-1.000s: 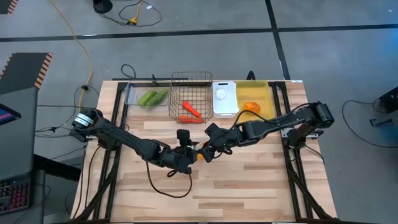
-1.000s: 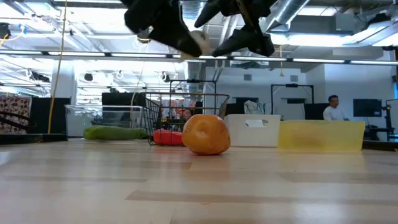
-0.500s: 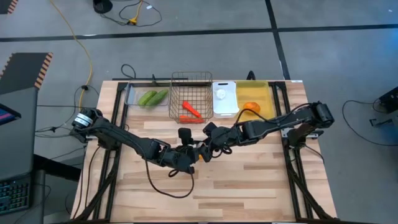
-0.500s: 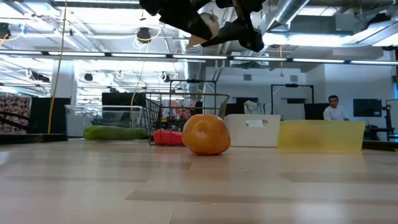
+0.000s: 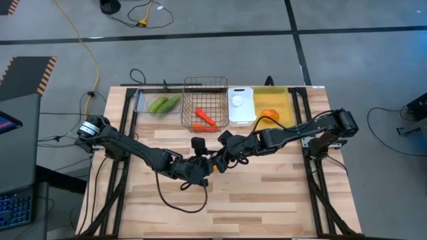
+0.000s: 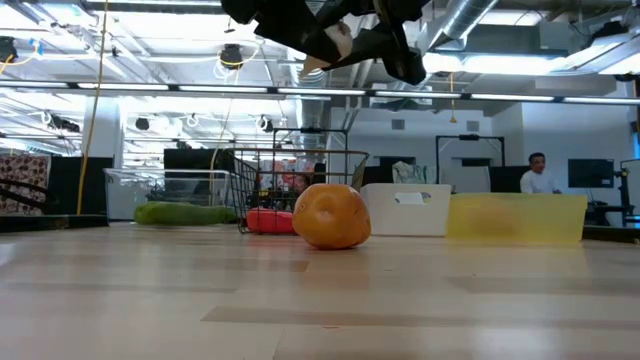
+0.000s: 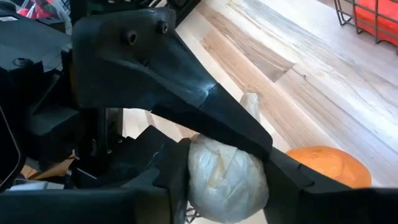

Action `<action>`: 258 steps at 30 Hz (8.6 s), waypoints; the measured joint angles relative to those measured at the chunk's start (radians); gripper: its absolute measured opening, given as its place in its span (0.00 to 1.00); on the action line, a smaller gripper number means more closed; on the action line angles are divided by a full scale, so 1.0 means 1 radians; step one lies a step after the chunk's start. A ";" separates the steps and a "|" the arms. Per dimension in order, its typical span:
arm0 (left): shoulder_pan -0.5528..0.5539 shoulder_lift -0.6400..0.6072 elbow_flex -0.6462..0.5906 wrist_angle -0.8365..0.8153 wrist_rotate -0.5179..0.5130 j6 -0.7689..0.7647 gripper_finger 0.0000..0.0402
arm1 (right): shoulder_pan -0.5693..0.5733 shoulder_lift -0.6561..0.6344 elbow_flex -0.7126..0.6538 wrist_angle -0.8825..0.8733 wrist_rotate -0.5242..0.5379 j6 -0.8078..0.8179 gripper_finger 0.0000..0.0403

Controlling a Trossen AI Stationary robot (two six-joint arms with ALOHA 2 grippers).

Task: Sort produce into baskets
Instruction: Put the garlic into the white bin, then put the potato into the yellow bin

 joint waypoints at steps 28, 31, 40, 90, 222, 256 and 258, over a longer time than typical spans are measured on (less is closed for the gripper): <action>0.042 0.000 0.187 -0.611 -0.090 -0.166 0.69 | -0.247 -0.055 0.000 -0.511 0.160 -0.231 0.43; 0.052 0.000 0.187 -0.627 -0.031 -0.177 0.69 | -0.302 -0.100 0.000 -0.602 0.218 -0.244 0.43; 0.056 0.000 0.187 -0.600 0.095 -0.131 0.69 | -0.522 -0.148 0.000 -0.902 0.317 -0.324 0.43; 0.058 -0.615 -0.328 -0.344 0.169 -0.216 0.69 | -0.575 -0.112 0.000 -0.586 0.131 -0.625 0.62; 0.222 -1.642 -1.154 0.144 0.422 -0.085 0.69 | -0.082 0.262 0.000 -0.207 -0.132 -0.852 0.63; 0.302 -1.644 -1.219 0.361 0.504 0.071 0.69 | -0.159 -0.163 0.000 -0.474 0.100 -0.852 0.63; 0.330 -1.643 -1.219 0.359 0.529 0.075 0.69 | -0.182 -0.202 0.000 -0.544 0.170 -0.844 0.63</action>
